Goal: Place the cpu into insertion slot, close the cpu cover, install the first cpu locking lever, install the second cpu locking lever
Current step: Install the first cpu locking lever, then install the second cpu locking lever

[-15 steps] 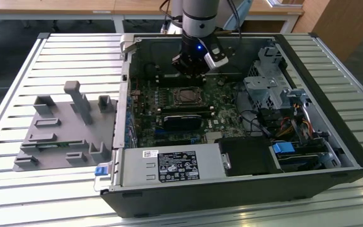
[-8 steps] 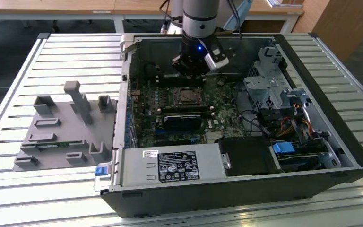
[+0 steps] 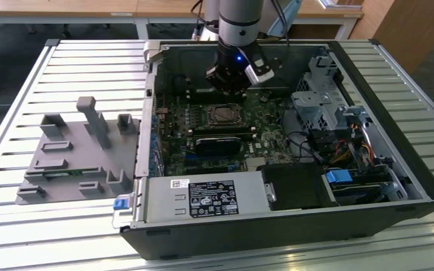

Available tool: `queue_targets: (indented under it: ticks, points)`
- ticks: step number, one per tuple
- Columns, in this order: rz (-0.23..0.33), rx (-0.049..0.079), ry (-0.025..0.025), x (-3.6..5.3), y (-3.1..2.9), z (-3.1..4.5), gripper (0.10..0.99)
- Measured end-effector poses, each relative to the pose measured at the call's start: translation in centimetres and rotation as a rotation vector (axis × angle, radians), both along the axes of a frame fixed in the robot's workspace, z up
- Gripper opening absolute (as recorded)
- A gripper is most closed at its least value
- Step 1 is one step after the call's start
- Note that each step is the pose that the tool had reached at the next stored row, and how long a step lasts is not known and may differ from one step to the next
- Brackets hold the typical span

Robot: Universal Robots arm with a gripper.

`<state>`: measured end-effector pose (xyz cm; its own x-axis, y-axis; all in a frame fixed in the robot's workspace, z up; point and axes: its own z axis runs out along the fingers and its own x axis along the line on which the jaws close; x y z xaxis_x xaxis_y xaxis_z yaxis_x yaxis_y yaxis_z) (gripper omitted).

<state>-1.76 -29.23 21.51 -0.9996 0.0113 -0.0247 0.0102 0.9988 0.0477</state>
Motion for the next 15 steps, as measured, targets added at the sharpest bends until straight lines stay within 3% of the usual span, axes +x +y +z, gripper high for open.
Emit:
queue_targets:
  ticks: [15]
  points:
    - [0.0, 0.0, 0.0, 0.04, -0.69, 0.0, 0.106]
